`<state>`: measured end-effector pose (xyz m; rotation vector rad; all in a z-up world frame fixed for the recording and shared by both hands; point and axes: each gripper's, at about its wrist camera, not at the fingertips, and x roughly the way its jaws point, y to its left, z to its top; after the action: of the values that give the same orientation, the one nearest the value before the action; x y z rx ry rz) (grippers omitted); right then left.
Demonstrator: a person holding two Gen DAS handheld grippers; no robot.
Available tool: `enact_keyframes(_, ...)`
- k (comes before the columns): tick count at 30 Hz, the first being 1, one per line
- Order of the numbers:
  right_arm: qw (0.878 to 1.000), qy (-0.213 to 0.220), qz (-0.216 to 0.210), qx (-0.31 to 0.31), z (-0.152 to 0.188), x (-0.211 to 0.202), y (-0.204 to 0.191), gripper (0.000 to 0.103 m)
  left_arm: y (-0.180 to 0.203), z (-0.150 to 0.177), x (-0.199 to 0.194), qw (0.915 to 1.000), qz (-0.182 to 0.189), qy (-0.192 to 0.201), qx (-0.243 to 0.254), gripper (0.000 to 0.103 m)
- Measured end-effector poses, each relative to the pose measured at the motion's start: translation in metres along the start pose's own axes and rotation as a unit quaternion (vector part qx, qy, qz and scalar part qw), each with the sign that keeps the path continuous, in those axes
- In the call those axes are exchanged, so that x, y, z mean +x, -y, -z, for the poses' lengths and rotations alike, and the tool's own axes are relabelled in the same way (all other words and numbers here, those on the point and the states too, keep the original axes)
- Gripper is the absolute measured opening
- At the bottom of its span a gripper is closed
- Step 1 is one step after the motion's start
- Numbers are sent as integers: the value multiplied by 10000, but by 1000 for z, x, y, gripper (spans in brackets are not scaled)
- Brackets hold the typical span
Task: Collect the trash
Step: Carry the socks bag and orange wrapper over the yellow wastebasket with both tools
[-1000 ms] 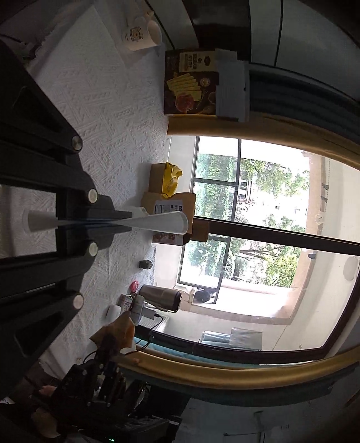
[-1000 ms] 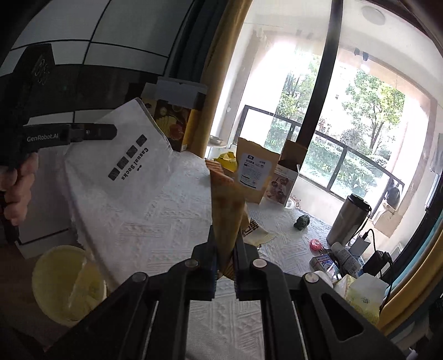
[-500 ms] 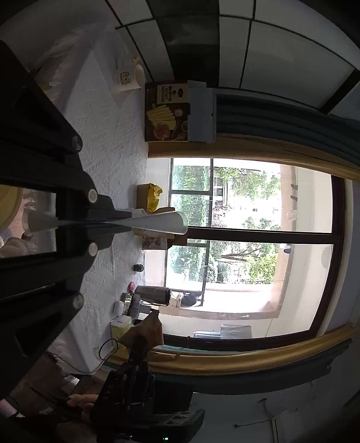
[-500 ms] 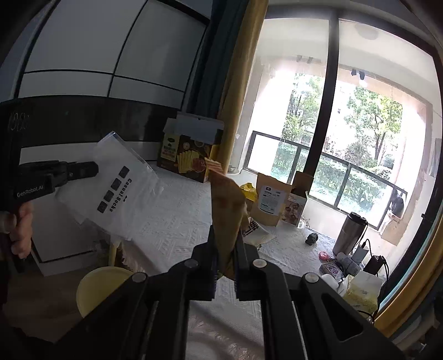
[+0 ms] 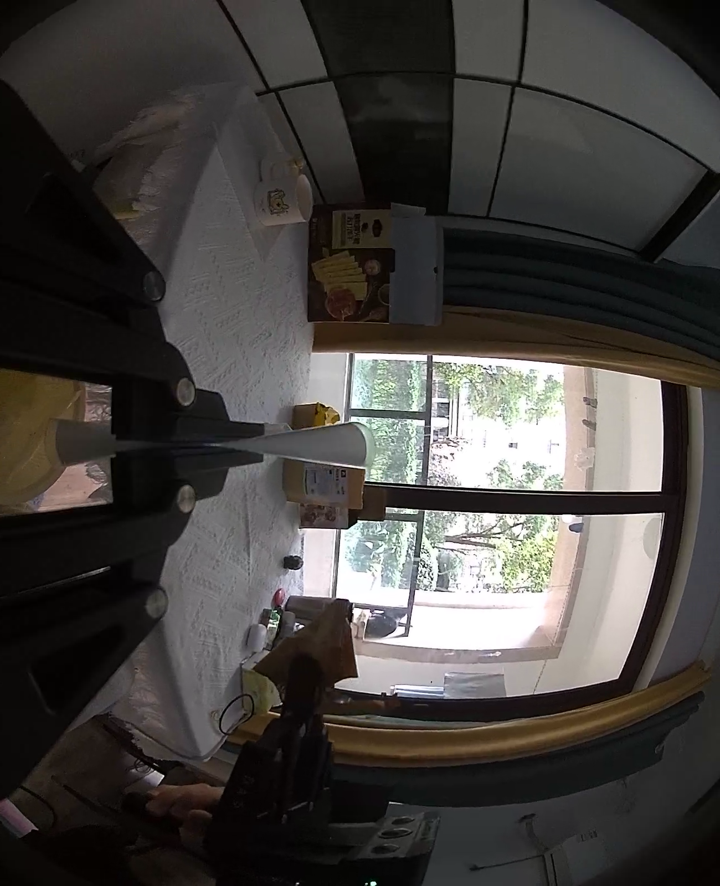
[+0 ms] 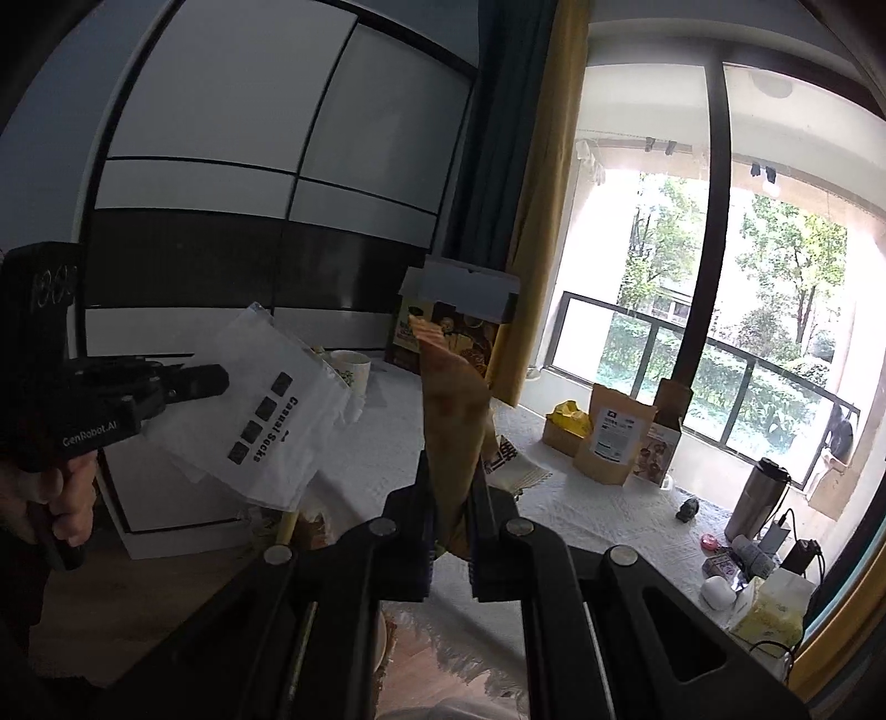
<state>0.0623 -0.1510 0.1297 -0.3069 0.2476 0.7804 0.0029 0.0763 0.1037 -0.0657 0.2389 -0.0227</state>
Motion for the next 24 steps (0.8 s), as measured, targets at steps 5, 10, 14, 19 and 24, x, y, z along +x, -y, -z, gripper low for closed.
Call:
enact_keyframes(5,9993,-164,-299,172,12,21,-1,8,-2,27,18,9993,-23,-335,-146,1)
enact_keyframes(10,9979,-309,-459,327,28,41,5,8,-6,58,33,9971,-171,-675,-307,1)
enact_keyframes(14,9955,-525,-652,436,47,67,4,8,-14,81,42,9947,-346,-879,-412,1)
enact_keyframes(19,9893,-829,-1050,585,76,106,-13,8,-31,113,58,9875,-488,-1291,-756,1)
enact_keyframes(24,9839,-1019,-1368,531,101,131,-39,8,-46,145,84,9771,-629,-1756,-1027,1)
